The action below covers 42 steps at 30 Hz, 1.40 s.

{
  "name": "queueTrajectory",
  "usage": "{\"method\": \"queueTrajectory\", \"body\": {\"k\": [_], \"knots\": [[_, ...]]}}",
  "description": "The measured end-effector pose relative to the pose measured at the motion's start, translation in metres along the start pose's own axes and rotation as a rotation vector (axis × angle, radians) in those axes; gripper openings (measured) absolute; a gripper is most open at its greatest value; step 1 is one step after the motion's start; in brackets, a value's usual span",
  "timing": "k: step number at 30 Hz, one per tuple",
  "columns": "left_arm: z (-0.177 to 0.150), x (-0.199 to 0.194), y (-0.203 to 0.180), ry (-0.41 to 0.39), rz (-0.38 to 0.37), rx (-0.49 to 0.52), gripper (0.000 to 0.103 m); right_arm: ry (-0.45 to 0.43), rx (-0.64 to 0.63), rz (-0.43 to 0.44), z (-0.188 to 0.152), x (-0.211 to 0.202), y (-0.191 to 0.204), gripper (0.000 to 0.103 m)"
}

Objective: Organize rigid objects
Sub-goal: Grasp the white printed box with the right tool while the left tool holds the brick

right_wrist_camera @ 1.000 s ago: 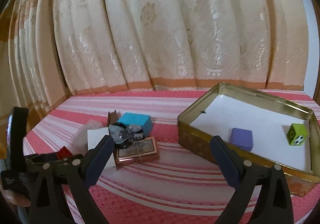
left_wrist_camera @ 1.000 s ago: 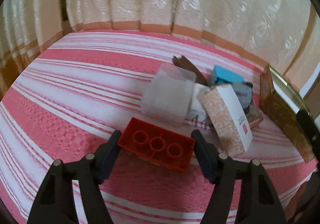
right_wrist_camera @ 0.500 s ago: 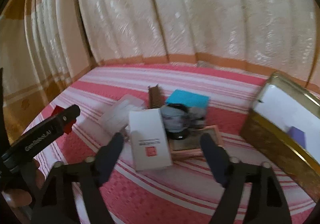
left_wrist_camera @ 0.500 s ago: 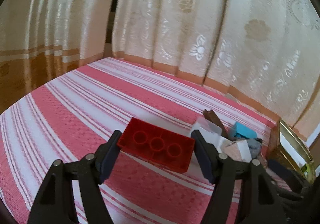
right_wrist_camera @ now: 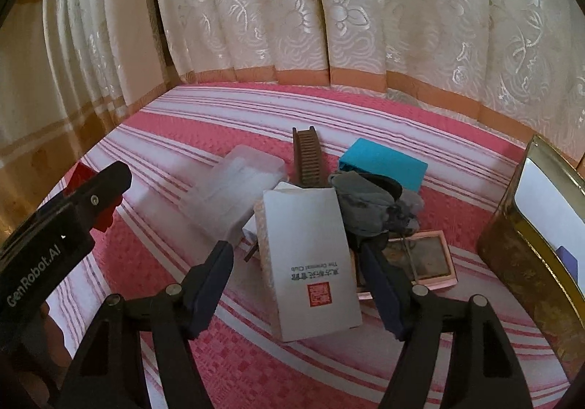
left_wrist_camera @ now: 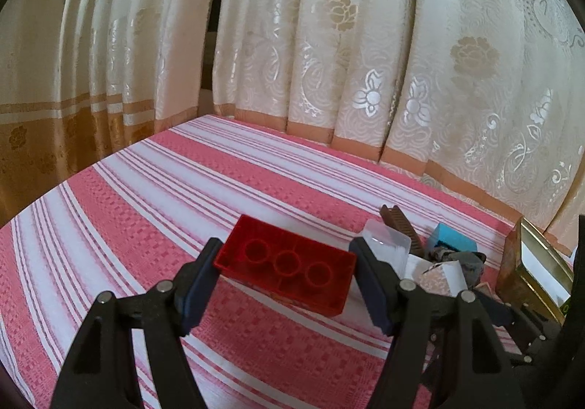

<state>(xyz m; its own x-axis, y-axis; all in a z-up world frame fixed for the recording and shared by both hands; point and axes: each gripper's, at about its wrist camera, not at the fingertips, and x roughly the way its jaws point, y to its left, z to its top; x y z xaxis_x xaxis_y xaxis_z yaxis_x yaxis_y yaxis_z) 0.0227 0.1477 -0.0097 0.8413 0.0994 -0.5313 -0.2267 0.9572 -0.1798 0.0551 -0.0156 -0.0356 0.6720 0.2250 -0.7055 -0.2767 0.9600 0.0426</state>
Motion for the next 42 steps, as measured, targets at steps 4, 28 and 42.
{"method": "queueTrajectory", "body": {"k": [4,28,42], "knots": [[0.000,0.000,0.001,0.003,0.001,-0.002,0.071,0.000,-0.025,-0.039,-0.001,-0.003,0.001,0.048],[-0.002,-0.015,-0.011,-0.085,0.033,0.049,0.071,-0.327,0.045,0.001,0.001,-0.077,-0.023,0.044],[-0.009,-0.026,-0.043,-0.104,0.005,0.083,0.071,-0.370,0.052,-0.078,-0.008,-0.096,-0.051,0.044]]}}
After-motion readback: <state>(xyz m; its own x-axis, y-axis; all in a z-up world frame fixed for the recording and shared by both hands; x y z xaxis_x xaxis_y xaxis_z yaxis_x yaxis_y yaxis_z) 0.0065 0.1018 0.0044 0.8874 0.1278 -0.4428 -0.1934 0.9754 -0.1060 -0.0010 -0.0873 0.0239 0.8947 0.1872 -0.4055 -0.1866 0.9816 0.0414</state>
